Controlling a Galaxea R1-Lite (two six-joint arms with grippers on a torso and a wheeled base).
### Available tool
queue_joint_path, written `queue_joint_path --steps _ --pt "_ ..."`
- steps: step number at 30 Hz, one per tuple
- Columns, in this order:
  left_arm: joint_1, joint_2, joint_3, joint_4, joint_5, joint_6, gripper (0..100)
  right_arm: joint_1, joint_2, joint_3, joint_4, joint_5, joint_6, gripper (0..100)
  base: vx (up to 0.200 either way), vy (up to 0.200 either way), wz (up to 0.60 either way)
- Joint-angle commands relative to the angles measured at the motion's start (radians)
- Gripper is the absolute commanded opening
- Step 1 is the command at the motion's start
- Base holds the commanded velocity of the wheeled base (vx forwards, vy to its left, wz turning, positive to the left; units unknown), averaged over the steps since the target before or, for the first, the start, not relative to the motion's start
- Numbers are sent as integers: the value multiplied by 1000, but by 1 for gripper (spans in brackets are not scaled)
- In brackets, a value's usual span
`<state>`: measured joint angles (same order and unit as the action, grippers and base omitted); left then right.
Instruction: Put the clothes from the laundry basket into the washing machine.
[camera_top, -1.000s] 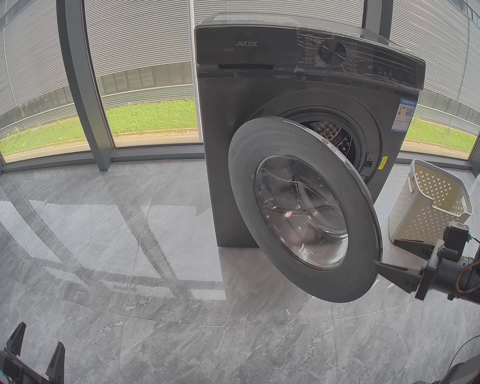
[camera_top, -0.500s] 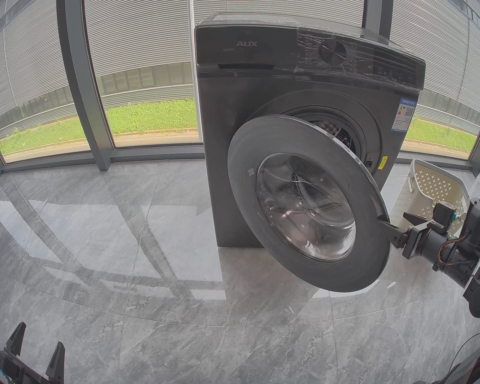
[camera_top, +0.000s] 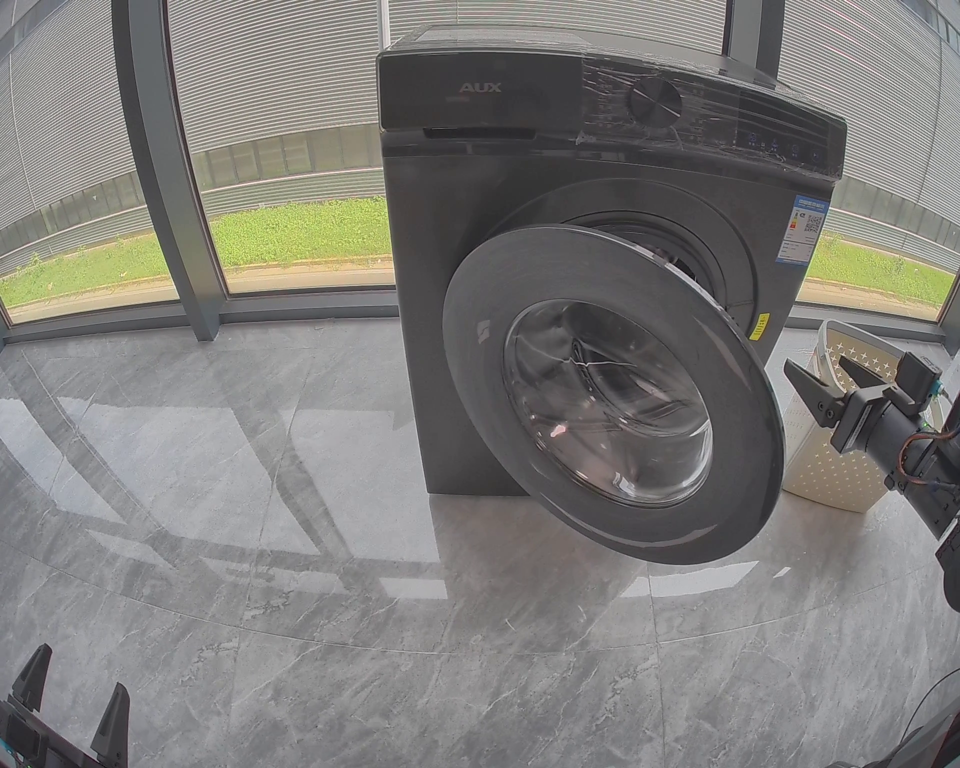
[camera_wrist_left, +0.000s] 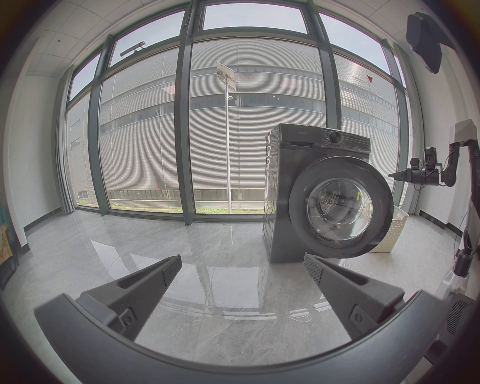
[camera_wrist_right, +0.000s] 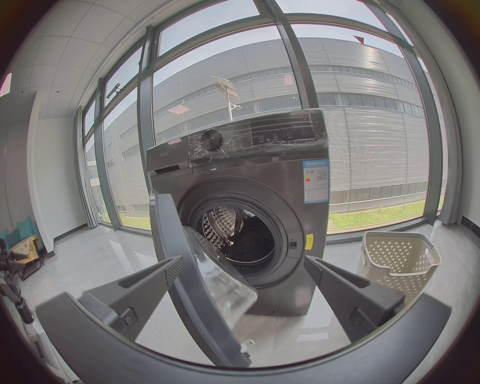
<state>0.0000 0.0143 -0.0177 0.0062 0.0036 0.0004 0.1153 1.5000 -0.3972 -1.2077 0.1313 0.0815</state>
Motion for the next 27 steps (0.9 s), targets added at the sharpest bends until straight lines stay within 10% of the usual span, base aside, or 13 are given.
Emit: queue_joint_path --steps 1,13,27 --pt "0 -11 18 0 -1 1 100 3 -11 37 0 2 -19 100 0 0 0" --pt "0 -11 18 0 -1 1 100 149 -63 204 3 96 -65 100 0 0 0" --pt "0 -11 18 0 -1 1 100 95 155 189 -101 -2 -54 100 0 -86 0"
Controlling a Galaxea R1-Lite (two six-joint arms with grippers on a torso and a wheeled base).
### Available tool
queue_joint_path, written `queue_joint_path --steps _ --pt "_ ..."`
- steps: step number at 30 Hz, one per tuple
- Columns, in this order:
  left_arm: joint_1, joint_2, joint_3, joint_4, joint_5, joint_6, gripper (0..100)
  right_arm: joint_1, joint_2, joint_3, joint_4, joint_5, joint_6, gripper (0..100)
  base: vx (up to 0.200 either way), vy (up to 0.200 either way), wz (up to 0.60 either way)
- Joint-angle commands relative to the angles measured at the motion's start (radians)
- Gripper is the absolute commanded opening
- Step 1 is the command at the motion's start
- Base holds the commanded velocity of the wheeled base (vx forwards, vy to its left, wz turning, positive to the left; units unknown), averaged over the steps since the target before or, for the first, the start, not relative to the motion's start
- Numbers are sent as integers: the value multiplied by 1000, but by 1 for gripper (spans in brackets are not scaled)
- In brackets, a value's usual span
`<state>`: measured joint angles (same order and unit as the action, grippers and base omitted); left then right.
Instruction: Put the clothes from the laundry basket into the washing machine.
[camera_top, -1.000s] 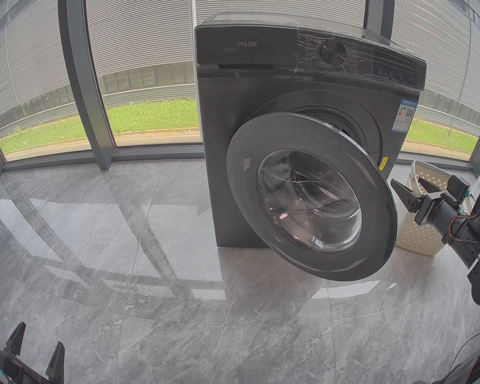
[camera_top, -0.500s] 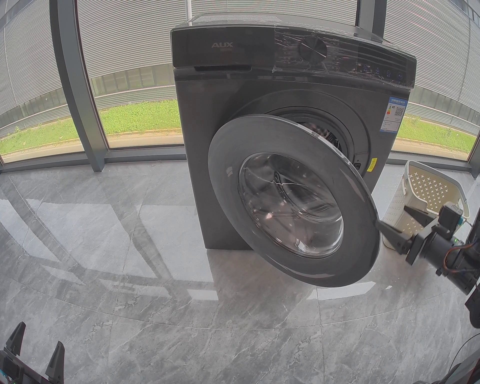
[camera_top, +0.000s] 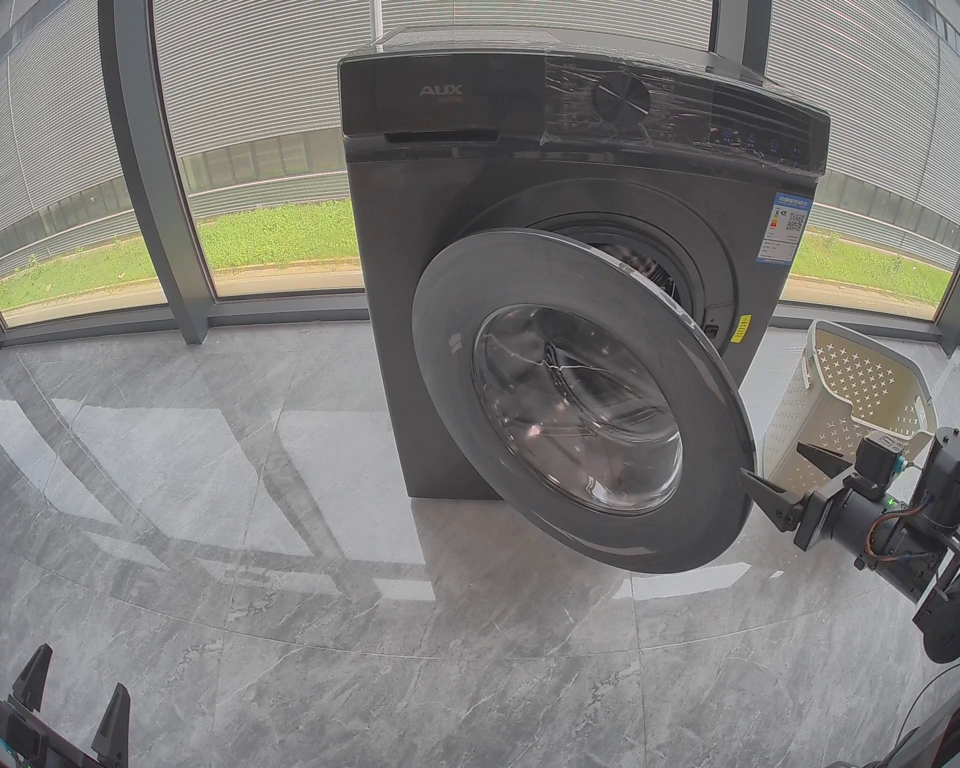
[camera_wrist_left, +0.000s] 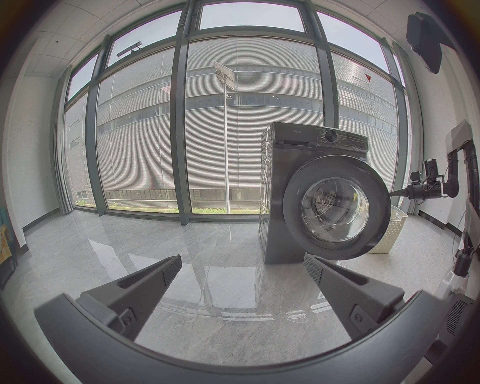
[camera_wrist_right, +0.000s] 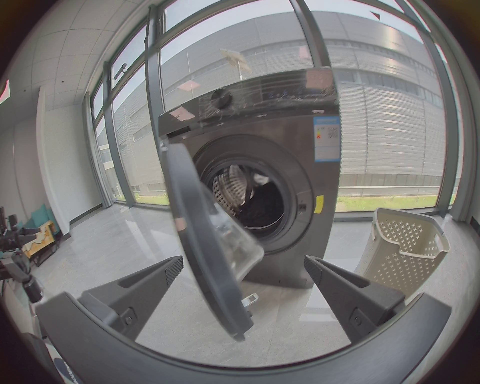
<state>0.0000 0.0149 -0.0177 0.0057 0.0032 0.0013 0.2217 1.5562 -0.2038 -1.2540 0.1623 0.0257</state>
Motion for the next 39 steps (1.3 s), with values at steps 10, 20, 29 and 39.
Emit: queue_joint_path --steps 10,20,29,39 --pt "0 -12 18 0 1 0 100 -128 137 -39 -179 -66 -12 100 0 0 0" --pt "2 -12 18 0 3 -3 100 -15 131 107 -179 20 -38 100 0 0 0" --pt "0 -12 18 0 1 -3 100 102 131 139 -180 37 -29 100 0 -178 0" --pt "0 -12 18 0 1 0 100 196 133 133 -257 26 -4 0 0 -60 0"
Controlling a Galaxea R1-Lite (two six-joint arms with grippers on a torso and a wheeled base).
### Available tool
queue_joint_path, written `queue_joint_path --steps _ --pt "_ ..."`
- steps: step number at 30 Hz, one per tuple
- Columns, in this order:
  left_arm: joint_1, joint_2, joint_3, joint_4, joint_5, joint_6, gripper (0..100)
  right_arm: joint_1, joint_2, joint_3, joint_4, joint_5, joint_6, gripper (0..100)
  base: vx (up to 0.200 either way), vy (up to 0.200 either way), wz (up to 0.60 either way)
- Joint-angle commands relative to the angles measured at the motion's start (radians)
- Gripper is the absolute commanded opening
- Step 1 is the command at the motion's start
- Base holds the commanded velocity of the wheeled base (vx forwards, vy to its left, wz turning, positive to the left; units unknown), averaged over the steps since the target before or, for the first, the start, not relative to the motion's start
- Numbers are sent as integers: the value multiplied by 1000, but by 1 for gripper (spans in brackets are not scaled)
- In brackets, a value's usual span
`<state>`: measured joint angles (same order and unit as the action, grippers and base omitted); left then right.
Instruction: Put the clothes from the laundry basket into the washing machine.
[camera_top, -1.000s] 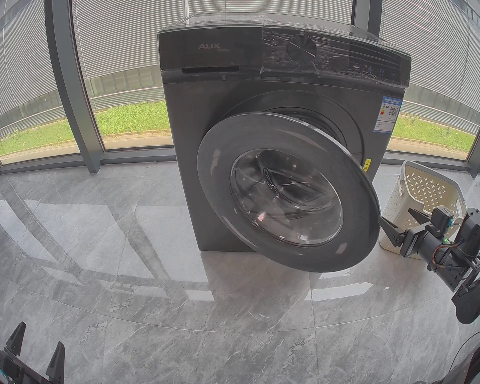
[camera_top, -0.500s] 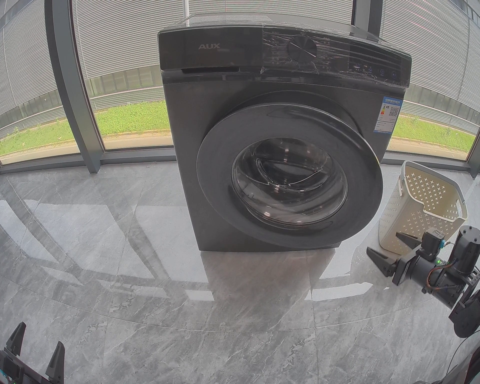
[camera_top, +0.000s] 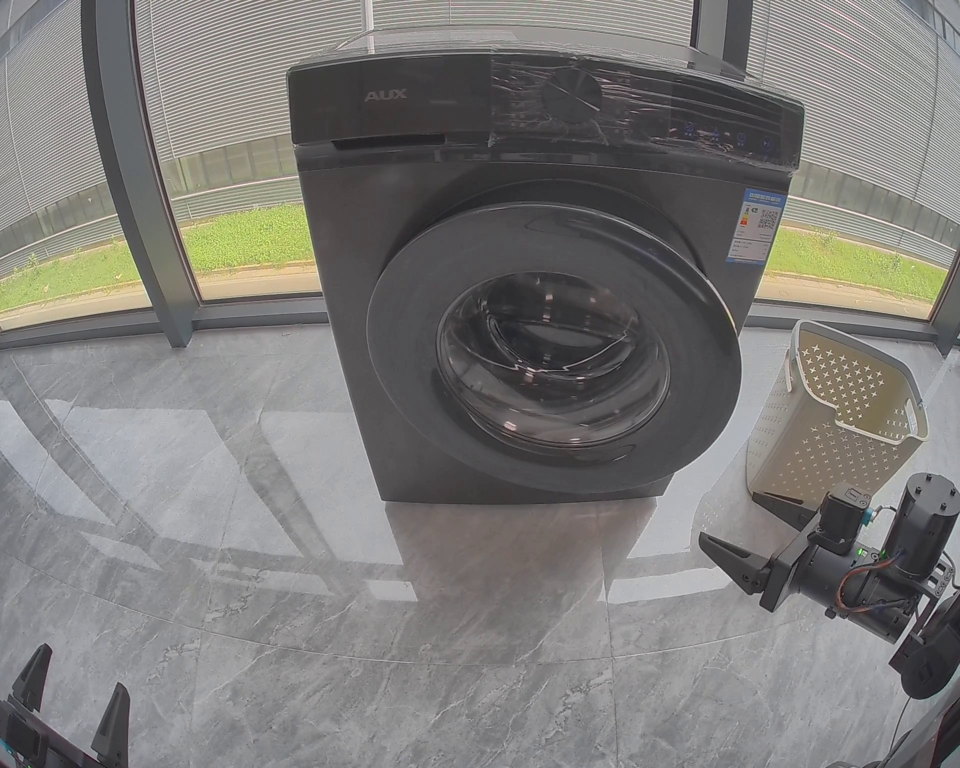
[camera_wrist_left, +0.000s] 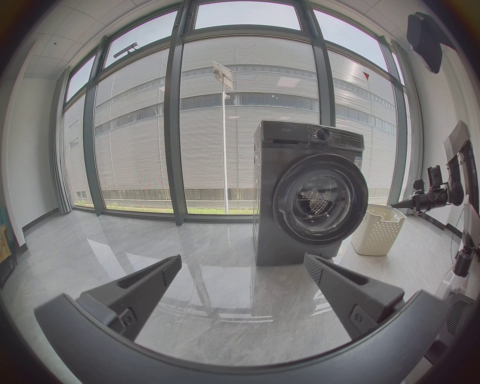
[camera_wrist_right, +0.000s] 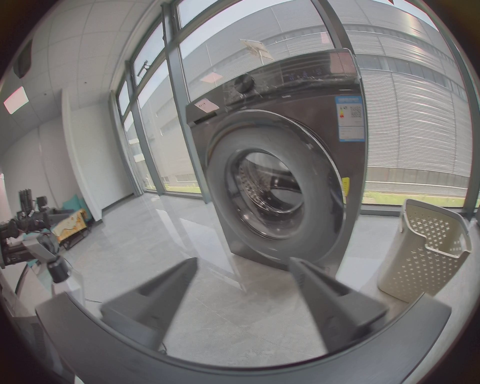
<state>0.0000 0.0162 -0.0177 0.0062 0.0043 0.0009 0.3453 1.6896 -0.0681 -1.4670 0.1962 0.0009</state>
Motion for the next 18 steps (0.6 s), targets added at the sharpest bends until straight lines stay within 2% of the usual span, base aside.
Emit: queue_joint_path --steps 1,6,18 --pt "0 -13 18 0 0 2 100 87 1 -4 -53 -9 33 0 0 0 0" --pt "0 -12 16 0 -3 -1 100 121 13 8 -59 -9 50 0 0 0 0" --pt "0 -13 16 1 -3 -4 100 119 30 2 -62 -9 50 0 200 0 0"
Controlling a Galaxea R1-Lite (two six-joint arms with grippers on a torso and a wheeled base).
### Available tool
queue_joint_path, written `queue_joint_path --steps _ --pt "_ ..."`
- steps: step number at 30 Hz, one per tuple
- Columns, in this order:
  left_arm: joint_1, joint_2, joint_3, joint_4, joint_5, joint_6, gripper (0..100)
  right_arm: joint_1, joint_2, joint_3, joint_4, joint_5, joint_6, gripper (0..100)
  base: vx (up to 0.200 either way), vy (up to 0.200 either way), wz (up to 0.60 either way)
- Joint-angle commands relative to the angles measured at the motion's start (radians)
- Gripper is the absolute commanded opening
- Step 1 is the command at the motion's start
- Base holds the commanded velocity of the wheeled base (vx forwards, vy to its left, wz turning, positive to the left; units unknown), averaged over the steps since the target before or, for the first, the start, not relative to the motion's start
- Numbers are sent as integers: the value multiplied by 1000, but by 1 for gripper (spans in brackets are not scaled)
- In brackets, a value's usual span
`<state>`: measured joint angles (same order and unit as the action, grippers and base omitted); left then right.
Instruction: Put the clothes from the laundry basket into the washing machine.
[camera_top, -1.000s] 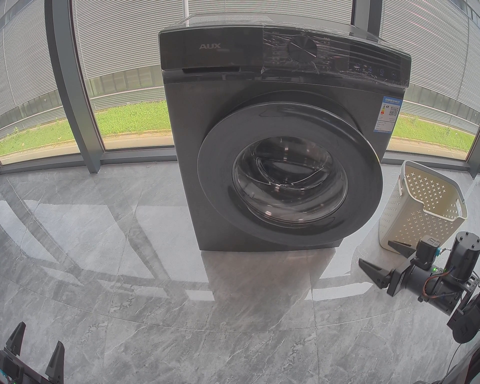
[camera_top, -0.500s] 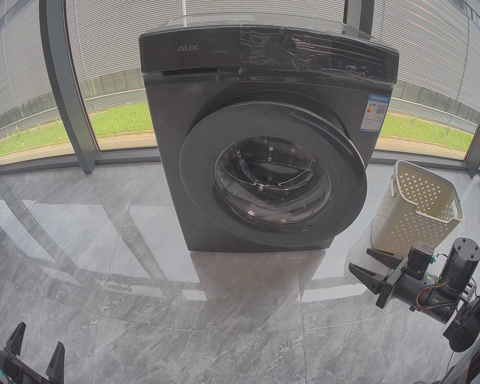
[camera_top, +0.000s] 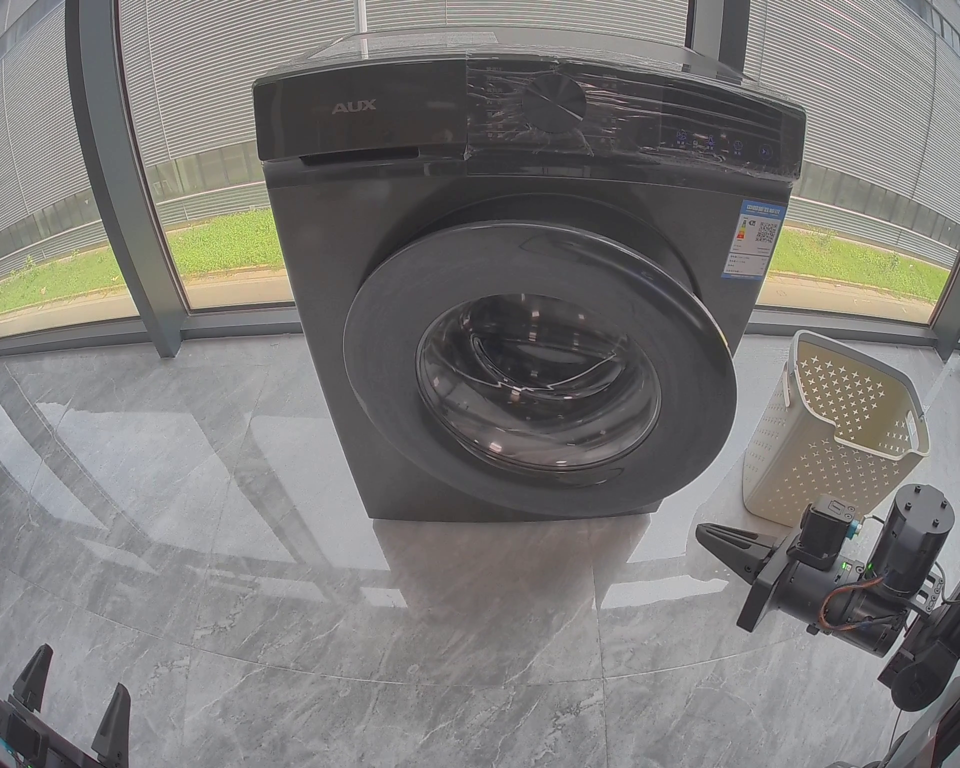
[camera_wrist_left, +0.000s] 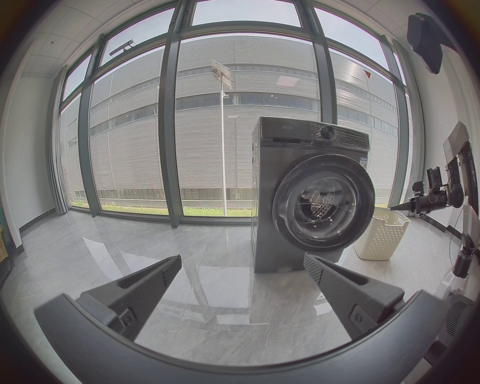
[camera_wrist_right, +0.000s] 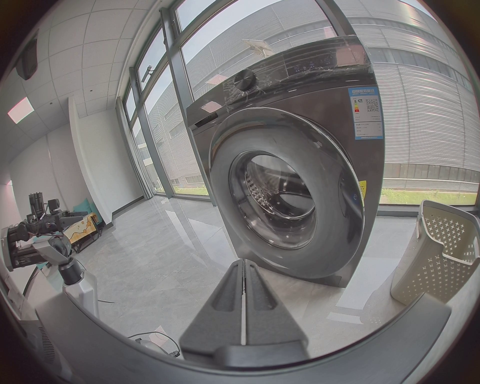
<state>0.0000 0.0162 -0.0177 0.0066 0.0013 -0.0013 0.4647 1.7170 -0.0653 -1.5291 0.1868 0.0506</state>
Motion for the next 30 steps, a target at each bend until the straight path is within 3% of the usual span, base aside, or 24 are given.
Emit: queue_joint_path --steps 1,6,12,24,30 --pt "0 -13 16 1 0 -2 100 2 4 -1 0 0 0 0 200 0 0" --pt "0 -13 16 0 0 -3 100 0 13 -2 -2 0 2 0 200 0 0" --pt "0 -13 18 0 5 -2 100 0 16 -2 -2 0 2 0 0 0 0" --pt "2 -13 18 0 5 -3 100 11 19 7 0 2 2 0 0 -200 0" --pt "2 -13 18 0 5 -2 100 40 32 27 0 5 2 0 0 0 0"
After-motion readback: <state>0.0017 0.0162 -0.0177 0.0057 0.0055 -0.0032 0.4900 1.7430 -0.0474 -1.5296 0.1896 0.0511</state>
